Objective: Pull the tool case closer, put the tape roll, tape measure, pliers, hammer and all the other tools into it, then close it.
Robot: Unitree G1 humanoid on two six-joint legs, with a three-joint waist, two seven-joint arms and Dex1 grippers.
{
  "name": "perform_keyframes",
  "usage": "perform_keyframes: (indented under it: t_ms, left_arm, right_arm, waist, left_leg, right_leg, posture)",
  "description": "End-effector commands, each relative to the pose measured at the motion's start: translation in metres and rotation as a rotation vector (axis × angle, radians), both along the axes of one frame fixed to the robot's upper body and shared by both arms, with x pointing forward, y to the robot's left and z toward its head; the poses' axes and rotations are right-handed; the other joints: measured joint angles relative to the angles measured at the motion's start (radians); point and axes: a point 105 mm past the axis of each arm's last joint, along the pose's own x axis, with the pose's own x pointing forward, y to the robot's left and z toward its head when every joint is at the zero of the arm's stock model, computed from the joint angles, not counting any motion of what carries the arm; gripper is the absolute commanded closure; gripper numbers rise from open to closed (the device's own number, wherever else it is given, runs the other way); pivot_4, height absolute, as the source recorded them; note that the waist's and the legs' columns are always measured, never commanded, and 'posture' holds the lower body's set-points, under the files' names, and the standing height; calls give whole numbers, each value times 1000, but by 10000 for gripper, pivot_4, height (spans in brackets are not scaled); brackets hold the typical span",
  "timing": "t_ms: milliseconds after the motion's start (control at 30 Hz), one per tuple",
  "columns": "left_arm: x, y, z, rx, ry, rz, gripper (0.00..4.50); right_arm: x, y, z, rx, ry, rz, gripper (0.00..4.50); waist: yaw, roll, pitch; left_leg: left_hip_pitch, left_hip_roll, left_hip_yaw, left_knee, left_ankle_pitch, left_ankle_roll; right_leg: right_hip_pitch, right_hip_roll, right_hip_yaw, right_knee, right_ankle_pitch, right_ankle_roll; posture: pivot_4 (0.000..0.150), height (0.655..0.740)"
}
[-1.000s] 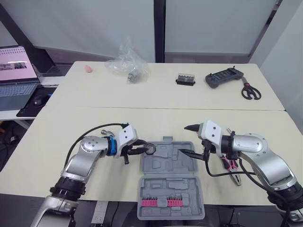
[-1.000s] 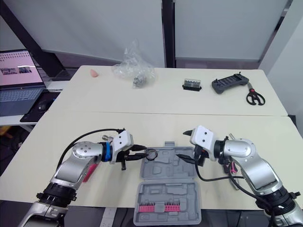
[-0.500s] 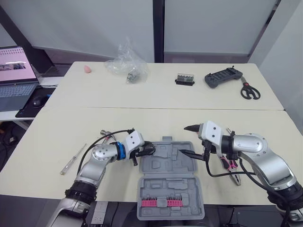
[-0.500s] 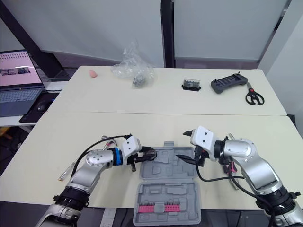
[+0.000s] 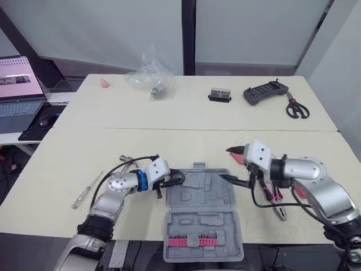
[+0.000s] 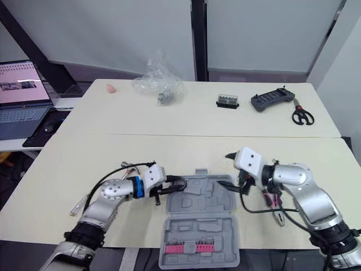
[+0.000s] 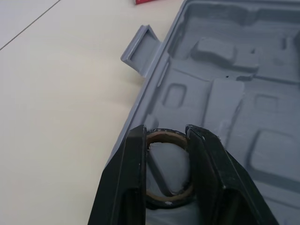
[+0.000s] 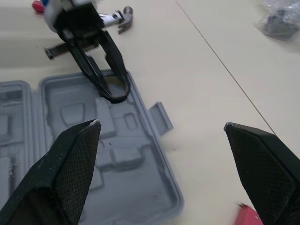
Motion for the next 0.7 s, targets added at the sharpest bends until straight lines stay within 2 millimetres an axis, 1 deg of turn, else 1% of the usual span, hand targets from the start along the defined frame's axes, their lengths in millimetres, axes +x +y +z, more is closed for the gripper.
perform_keyframes:
  t_ms: [33,67,100,167,233,300,367,433,500,567,633,700]
  left_arm:
    - [2,35,53,-84,-62,60,23347]
    - [1,46,62,-93,-56,83,21024]
    - [-1,61,71,-94,-46,118,17170]
    - [-3,87,83,-85,-31,193,11923]
    - [-8,127,93,-85,-3,329,5993]
    - [-17,170,101,-91,21,476,161]
    - [-26,208,102,-94,27,611,161]
    - [-39,248,98,-107,41,755,161]
    - [-51,275,92,-124,51,863,161]
    - [-63,296,86,-143,64,952,161]
    - [-72,308,78,-152,76,1014,161]
    - [-79,316,72,-159,90,1056,161]
  right_arm:
    - [0,-31,15,34,-23,-23,0]
    - [-1,-40,18,48,-16,-33,0]
    - [-2,-49,21,58,-10,-44,0]
    - [-4,-65,24,65,0,-66,0]
    - [-4,-88,26,68,3,-119,0]
    - [0,-118,30,88,-15,-210,0]
    - [3,-144,30,104,-20,-293,0]
    - [3,-172,24,107,-5,-380,0]
    - [3,-195,19,113,6,-458,0]
    - [4,-216,14,121,0,-534,0]
    - [4,-231,10,126,-16,-595,0]
    - [4,-241,5,123,-19,-632,0]
  waist:
    - [0,0,0]
    - [-1,0,0]
    - [-1,0,0]
    - [-6,0,0]
    - [-8,1,0]
    - [-12,1,1]
    - [-13,1,1]
    - [-14,2,1]
    - [-17,2,1]
    - [-19,2,1]
    - [-22,2,1]
    - [-22,2,1]
  left_leg:
    - [0,0,0,0,0,0]
    - [0,0,0,-1,0,0]
    - [0,0,0,-1,0,0]
    - [0,0,1,-1,0,0]
    - [0,0,1,-1,0,0]
    - [1,1,1,-1,0,0]
    - [1,1,1,-1,0,0]
    - [1,0,1,-1,0,0]
    - [2,0,1,-2,0,1]
    - [1,0,2,-2,0,1]
    - [2,0,2,-2,0,1]
    - [2,0,2,-2,0,1]
  right_leg:
    - [0,0,0,0,0,0]
    - [0,0,0,0,0,0]
    - [0,0,0,0,0,0]
    - [0,0,0,-1,0,0]
    - [0,0,0,-1,0,0]
    - [0,0,0,0,0,0]
    - [0,1,0,0,0,0]
    - [0,1,0,0,0,0]
    - [0,1,0,0,0,0]
    - [0,1,1,0,0,0]
    - [0,1,1,0,0,0]
    - [0,1,1,1,0,0]
  posture:
    - [1500,7400]
    - [1500,7400]
    - [1500,7400]
    - [1500,7400]
    - [1500,7400]
    - [1500,7400]
    - [1500,7400]
    - [1500,7400]
    - [1500,7400]
    - [1500,7400]
    - [1500,7400]
    - [1500,7400]
